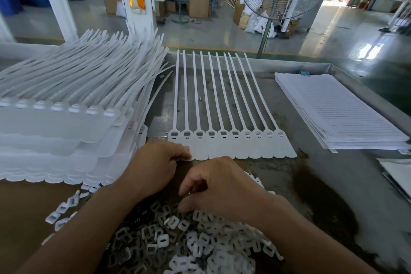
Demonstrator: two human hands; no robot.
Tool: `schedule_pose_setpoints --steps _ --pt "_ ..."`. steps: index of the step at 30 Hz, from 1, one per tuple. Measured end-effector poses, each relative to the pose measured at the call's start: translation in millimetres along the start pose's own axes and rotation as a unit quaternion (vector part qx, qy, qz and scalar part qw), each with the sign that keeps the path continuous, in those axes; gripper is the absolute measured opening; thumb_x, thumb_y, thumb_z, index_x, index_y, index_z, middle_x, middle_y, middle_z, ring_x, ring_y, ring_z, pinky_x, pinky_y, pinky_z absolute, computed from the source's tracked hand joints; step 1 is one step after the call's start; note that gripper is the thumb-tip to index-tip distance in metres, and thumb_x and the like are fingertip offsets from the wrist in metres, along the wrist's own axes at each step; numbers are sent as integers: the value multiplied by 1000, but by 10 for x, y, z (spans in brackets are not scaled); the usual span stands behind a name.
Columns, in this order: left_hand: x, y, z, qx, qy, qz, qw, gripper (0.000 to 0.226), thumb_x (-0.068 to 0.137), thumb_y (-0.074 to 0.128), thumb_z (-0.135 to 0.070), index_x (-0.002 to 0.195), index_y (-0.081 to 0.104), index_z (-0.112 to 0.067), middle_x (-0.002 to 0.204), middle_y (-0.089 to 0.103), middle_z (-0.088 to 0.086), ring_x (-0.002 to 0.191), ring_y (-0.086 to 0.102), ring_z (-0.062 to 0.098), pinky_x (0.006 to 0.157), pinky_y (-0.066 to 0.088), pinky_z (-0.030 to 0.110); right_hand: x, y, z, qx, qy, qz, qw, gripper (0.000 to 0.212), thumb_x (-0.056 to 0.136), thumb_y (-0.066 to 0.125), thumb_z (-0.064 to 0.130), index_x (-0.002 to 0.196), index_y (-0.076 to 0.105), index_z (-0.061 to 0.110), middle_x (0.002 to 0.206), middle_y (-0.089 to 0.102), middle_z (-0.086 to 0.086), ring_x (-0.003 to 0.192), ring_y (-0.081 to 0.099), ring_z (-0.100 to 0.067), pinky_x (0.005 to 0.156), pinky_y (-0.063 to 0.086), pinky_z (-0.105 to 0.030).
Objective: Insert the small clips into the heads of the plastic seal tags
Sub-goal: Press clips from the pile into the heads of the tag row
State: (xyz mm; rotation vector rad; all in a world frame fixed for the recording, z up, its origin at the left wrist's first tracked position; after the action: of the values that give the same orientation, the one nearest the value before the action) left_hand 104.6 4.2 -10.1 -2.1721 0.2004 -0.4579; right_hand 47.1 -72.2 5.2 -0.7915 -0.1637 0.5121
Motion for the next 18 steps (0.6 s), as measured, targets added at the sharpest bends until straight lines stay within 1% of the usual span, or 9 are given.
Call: schedule_pose_setpoints --steps 3,5,7,9,11,13,14,16,18 --pt "3 3 -3 -2 -3 4 1000 37 81 53 2 100 71 -25 114 64 -10 104 51 -7 95 32 12 2 -27 8 -7 -16 -7 1000 15 70 78 25 84 74 21 72 66 11 64 54 8 62 42 -5" --pt "-2 8 -7 -4 -5 9 1000 38 81 52 2 101 70 -25 115 64 -10 103 49 -8 95 31 11 -2 -61 15 -20 -27 -15 999 10 75 74 19 85 74 18 79 70 6 66 53 7 65 42 -6" --pt "-11 22 -6 -3 -7 20 1000 38 83 51 0 102 70 -27 117 63 -10 107 51 -5 94 31 13 -4 -131 -2 -24 -24 -30 999 6 78 71 17 84 73 16 75 69 7 64 53 7 65 43 -8" --pt "-15 32 3 0 -11 28 1000 39 83 50 -1 104 69 -29 118 62 -11 109 52 -1 93 32 15 -3 -257 -48 -12 -13 -56 998 3 81 68 18 79 71 19 69 64 13 65 56 7 65 44 -6" --pt "-12 30 12 3 -16 29 999 40 84 49 0 105 68 -29 119 61 -12 109 50 -2 94 30 14 6 -430 -141 -11 5 -86 996 10 83 65 19 76 66 25 70 62 17 70 58 8 66 45 -5" --pt "-8 34 11 3 -18 32 999 42 84 47 2 106 67 -27 120 60 -13 113 49 0 96 27 14 21 -657 -304 -8 30 -127 991 18 86 61 17 75 61 31 71 60 18 71 57 9 63 44 -4" --pt "-7 39 5 2 -15 34 999 43 83 47 3 106 68 -27 119 60 -12 114 49 1 97 27 14 31 -776 -416 -16 47 -149 988 20 88 59 17 74 59 32 72 60 17 70 56 6 60 43 -4" --pt "-4 39 -9 1 -9 33 999 42 83 47 4 106 68 -26 119 61 -12 111 48 -3 97 27 12 66 -979 -680 -46 84 -180 979 22 90 56 15 75 57 31 71 57 17 64 55 -1 53 42 -9" --pt "-1 24 -12 -1 -7 26 1000 41 84 48 3 105 69 -26 118 61 -12 105 45 -9 92 24 6 102 -1135 -966 -58 124 -208 969 18 92 53 12 79 59 24 72 56 14 65 52 -3 56 40 -14"
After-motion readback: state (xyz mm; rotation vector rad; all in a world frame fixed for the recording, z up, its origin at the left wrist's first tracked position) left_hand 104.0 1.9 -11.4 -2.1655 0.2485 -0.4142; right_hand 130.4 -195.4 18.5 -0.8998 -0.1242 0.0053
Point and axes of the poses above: each hand's wrist, its own x-axis towards the middle knuckle, its own y-axis out of the palm, z = x × y, the point moved 10 cm from there along x, towards the middle knuckle
